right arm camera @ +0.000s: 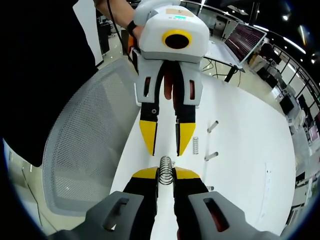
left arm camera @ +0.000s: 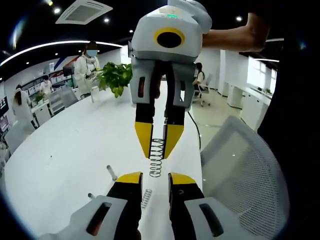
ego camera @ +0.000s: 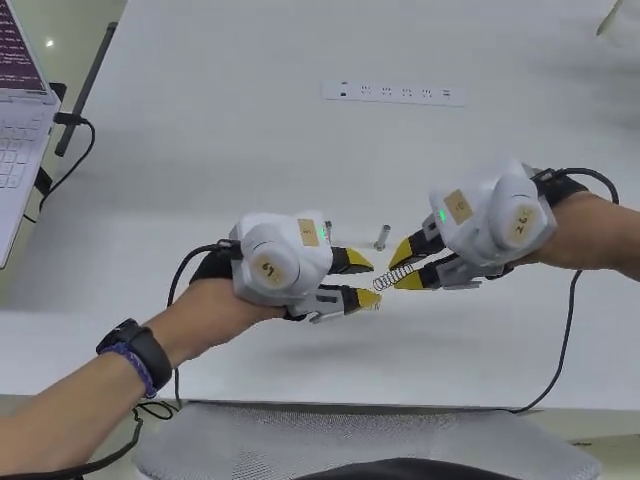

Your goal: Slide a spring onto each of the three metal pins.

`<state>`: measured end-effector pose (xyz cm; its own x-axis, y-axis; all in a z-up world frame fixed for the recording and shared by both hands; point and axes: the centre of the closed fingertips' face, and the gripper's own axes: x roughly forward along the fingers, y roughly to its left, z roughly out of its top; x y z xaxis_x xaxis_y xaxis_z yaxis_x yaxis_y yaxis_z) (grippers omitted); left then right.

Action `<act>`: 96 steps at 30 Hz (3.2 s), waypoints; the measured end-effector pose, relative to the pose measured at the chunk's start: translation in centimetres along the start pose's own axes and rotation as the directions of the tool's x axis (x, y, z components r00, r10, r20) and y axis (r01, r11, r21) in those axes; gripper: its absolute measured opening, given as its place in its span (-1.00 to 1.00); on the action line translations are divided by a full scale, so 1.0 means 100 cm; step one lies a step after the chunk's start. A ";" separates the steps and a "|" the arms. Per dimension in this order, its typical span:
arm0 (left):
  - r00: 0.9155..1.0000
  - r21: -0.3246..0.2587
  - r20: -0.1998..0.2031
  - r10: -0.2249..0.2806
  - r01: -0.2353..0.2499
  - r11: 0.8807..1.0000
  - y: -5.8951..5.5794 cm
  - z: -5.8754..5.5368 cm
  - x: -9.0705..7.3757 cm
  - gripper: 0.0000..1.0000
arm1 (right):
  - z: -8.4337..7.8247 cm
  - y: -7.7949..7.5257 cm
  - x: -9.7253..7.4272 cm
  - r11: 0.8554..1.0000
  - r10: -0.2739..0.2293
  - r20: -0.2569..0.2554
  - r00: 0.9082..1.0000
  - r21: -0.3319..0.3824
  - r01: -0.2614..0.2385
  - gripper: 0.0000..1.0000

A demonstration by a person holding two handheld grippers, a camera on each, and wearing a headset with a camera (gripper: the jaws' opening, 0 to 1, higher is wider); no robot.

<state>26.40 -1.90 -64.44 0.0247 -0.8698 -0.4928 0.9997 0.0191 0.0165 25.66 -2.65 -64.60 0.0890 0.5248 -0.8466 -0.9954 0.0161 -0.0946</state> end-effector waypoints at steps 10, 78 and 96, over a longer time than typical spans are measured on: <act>0.997 -0.082 -0.011 0.076 -0.077 0.994 0.013 -0.020 -0.019 -0.65 | -0.011 -0.001 0.006 0.999 -0.007 -0.015 1.000 0.034 0.007 -0.84; 0.872 -0.352 -0.091 0.481 -0.480 0.804 0.064 -0.107 -0.155 -0.07 | 0.002 -0.061 0.062 0.999 0.043 -0.153 0.987 0.034 -0.038 -0.84; 0.857 -0.379 -0.097 0.506 -0.502 0.777 0.062 -0.117 -0.165 -0.04 | 0.018 -0.098 0.081 0.998 0.064 -0.181 0.981 0.023 -0.061 -0.84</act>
<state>32.24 18.36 -66.36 0.5275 -0.6877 -0.4988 0.7664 0.6386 -0.0698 36.03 2.94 -69.56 0.0299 0.3616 -0.9318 -0.9995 0.0036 -0.0307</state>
